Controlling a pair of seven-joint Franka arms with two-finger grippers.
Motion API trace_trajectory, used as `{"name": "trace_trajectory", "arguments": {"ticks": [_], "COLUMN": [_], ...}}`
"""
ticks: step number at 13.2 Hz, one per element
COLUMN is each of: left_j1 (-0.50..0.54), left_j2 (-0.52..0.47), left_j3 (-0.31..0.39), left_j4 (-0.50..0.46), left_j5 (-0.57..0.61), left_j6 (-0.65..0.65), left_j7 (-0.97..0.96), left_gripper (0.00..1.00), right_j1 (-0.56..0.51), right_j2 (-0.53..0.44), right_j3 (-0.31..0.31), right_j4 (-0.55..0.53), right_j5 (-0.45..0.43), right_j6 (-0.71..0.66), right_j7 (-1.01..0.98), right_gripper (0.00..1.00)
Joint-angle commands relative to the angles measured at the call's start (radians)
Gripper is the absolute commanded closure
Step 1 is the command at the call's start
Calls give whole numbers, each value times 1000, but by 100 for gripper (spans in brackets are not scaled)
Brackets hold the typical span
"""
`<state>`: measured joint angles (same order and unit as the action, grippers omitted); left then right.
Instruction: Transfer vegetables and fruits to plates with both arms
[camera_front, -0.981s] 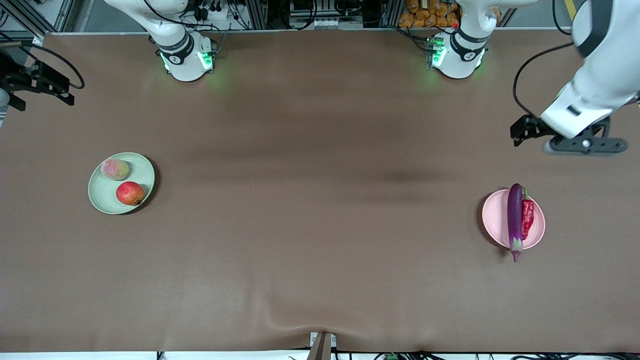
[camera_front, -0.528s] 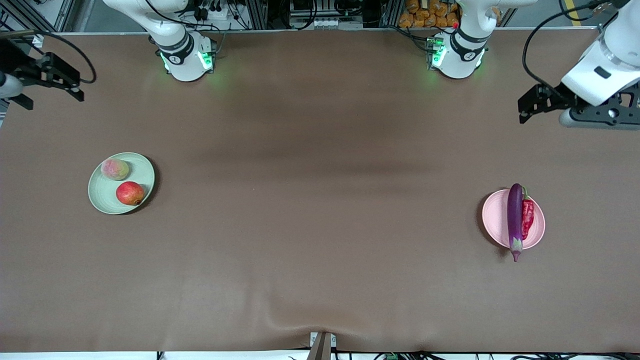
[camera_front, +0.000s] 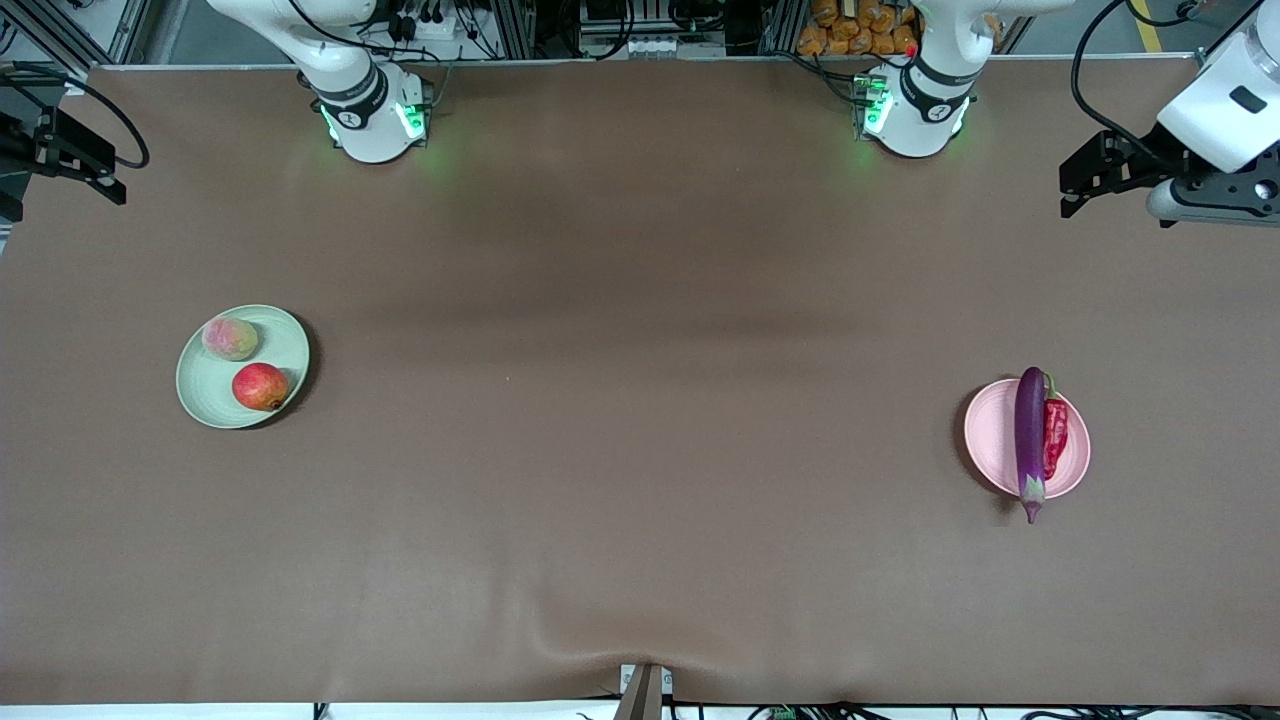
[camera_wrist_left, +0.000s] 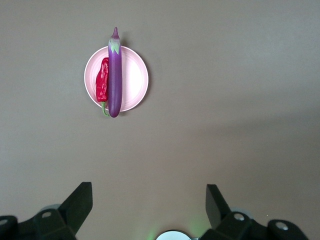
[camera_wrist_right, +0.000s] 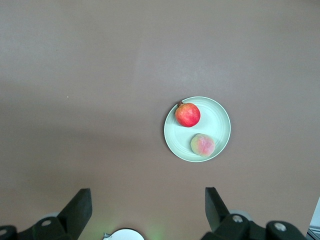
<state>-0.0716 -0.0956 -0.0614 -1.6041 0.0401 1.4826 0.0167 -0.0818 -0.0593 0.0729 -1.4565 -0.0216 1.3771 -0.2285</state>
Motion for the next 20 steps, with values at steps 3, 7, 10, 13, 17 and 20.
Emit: {"name": "trace_trajectory", "arguments": {"ticks": [3,7,10,13,17,20], "left_j1": [45,44,44,44,45,45], "left_j2": [5,10,11,11,11,14], "left_j3": [-5,-12,-12,-11,-9,-5], "left_j4": [35,35,35,36,36,35], "left_j5": [7,-3,-5,-11,-26,-35], "left_j6": [-68,-67,-67,-67,-64,-64], "left_j7": [-6,-11,-11,-12,-14,-20], "left_gripper": [0,0,0,0,0,0], "right_j1": [-12,-15,-13,-13,-13,-13], "right_j2": [12,10,10,10,10,10], "right_j3": [10,7,7,7,7,8], "right_j4": [24,21,21,19,19,19], "right_j5": [8,49,49,51,49,51], "right_j6": [-16,-12,-13,-18,-20,-21], "right_j7": [-8,-8,-9,-9,-9,-9], "right_gripper": [0,0,0,0,0,0]}}
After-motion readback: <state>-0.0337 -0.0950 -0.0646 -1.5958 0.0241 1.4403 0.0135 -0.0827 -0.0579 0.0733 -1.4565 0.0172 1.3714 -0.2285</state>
